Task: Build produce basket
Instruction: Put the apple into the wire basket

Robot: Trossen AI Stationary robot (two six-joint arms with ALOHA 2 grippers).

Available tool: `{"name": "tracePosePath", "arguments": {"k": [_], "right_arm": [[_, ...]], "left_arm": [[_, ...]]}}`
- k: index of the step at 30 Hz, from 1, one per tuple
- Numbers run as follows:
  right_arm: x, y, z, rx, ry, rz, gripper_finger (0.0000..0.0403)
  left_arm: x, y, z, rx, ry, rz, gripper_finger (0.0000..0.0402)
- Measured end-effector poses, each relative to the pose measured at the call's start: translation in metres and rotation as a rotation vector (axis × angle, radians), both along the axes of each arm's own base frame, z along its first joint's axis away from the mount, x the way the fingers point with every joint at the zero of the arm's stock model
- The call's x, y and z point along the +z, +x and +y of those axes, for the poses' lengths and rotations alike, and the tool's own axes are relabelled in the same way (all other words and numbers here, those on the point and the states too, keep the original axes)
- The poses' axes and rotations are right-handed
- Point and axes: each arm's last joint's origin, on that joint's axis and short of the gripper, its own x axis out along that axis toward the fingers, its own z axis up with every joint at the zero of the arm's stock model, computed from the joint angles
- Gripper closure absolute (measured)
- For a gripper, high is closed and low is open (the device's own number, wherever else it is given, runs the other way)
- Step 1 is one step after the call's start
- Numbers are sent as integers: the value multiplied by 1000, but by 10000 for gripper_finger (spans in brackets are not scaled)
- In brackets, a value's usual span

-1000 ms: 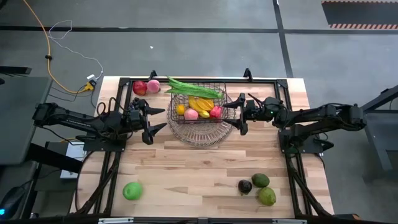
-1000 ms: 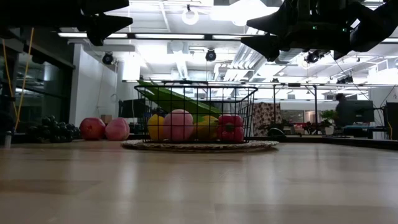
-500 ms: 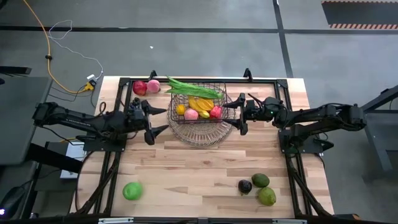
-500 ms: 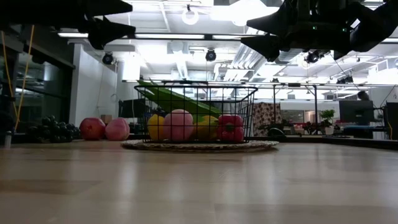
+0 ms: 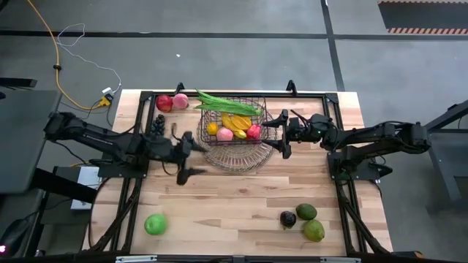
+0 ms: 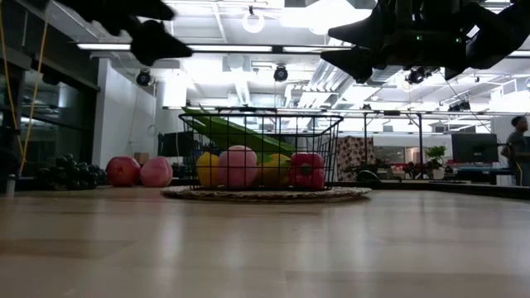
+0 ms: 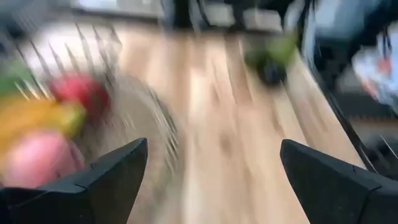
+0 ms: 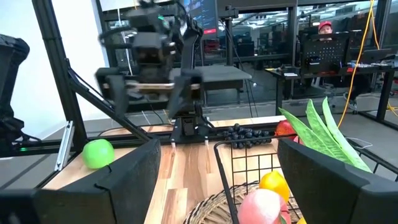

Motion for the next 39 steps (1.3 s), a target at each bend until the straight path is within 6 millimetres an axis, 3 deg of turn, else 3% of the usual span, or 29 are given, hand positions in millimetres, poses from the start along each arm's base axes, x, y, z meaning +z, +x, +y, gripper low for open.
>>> {"name": "tracePosePath", "arguments": {"k": [7,17,28,35,39], "right_arm": [[0,0,0,0,0,1,89],[-3,0,0,0,7,28,89],[-4,0,0,0,9,39,89],[-4,0,0,-2,-7,44,89],[-5,0,-1,-31,-16,50,89]], "left_arm": [[10,-4,-50,-40,-177,410,47],[-15,-30,-120,-36,-269,710,48],[-18,-67,-157,69,-454,819,48],[-33,-66,-167,98,-463,987,49],[-32,-59,-179,85,-461,1045,49]]}}
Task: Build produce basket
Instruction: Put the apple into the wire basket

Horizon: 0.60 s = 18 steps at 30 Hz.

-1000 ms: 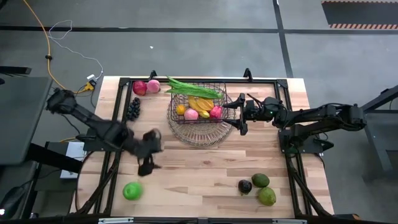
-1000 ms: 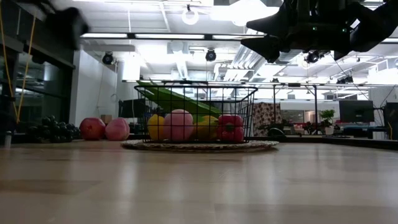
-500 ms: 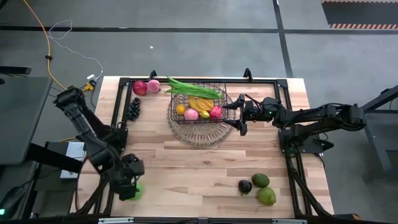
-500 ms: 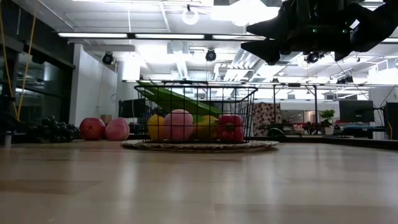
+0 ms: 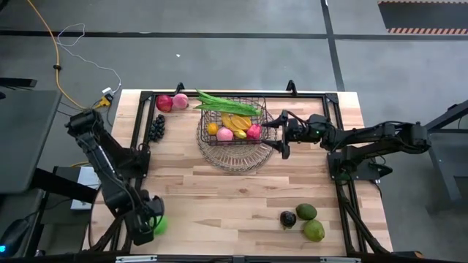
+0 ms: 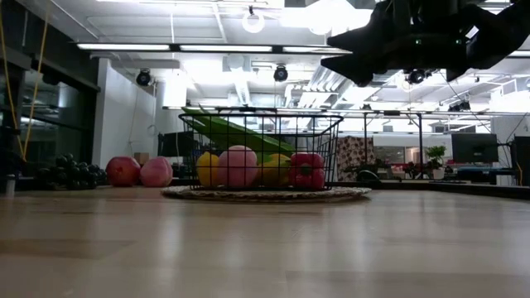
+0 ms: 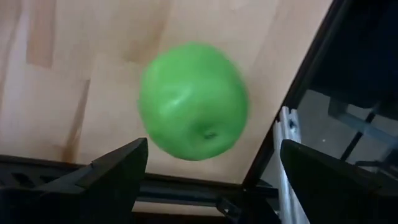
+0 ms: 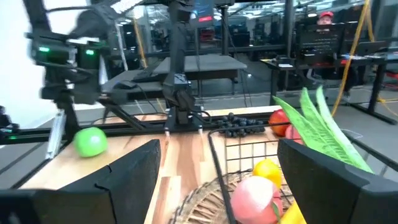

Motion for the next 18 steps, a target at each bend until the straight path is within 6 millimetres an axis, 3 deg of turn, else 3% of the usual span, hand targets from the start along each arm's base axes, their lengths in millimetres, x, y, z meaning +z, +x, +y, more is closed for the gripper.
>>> {"name": "tracePosePath", "arguments": {"k": [7,18], "right_arm": [[-1,0,-1,-25,-19,11,89],[-1,0,-1,-25,-46,12,89]], "left_arm": [[8,14,-15,-71,127,-20,49],[-28,26,-33,-239,209,113,49]]}}
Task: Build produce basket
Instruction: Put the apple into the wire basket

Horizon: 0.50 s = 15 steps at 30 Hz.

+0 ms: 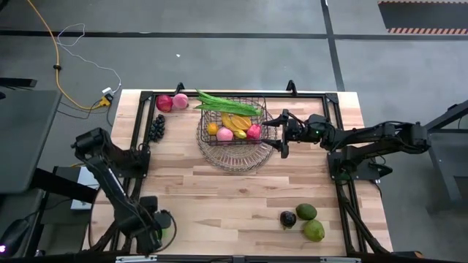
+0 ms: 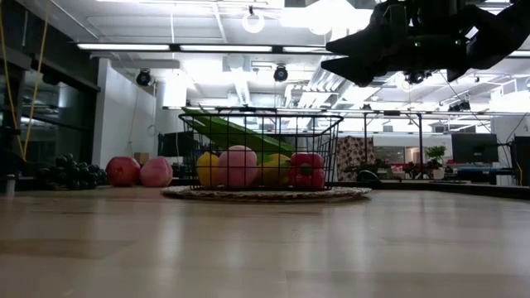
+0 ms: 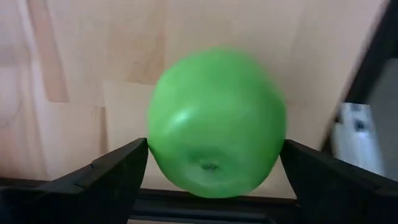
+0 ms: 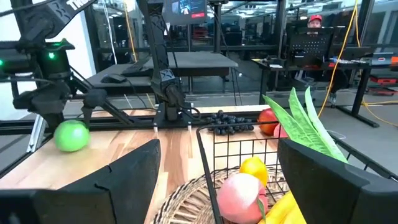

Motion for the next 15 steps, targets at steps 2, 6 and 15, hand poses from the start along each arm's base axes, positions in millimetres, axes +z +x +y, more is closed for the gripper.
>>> {"name": "tracePosePath", "arguments": {"k": [2,6,15], "right_arm": [[0,0,0,0,4,0,89],[0,0,0,0,7,0,89],[0,0,0,0,7,-1,89]], "left_arm": [[-4,0,0,-7,24,16,49],[-8,1,-1,-40,39,17,49],[-8,4,1,-75,103,-62,49]]}}
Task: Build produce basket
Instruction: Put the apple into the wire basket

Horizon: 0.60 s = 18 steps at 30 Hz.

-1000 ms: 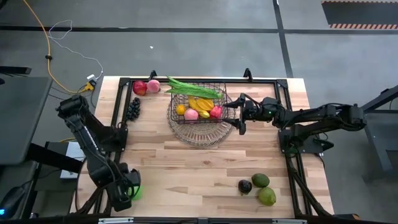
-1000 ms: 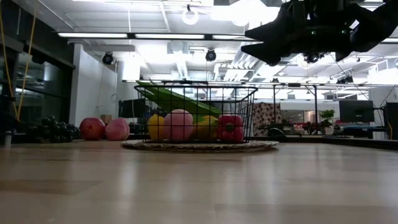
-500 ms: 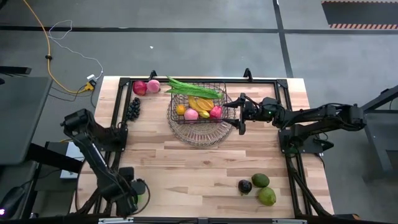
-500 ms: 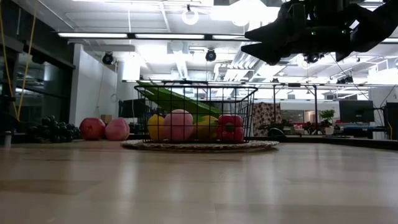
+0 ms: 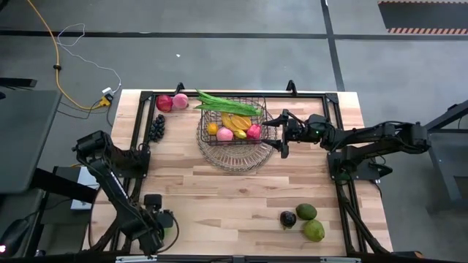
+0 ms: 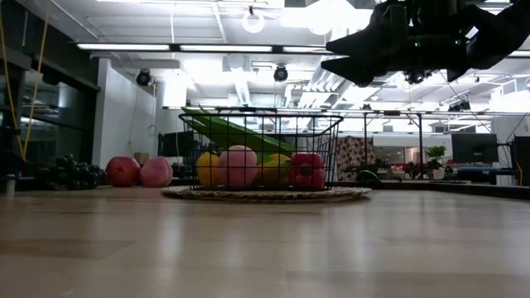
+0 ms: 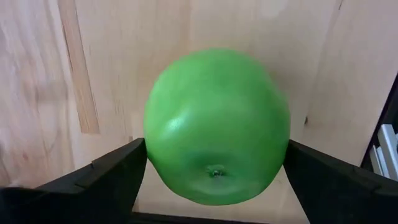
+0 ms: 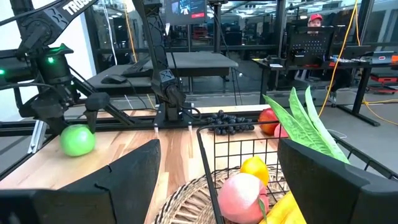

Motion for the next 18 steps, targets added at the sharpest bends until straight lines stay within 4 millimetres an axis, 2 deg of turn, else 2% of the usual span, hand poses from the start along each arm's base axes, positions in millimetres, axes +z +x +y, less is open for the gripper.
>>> {"name": "tracePosePath", "arguments": {"k": [9,18], "right_arm": [[0,0,0,0,0,0,89],[0,0,0,0,0,0,89]], "left_arm": [[0,11,9,11,45,-51,54],[0,29,26,-64,62,-50,113]]}}
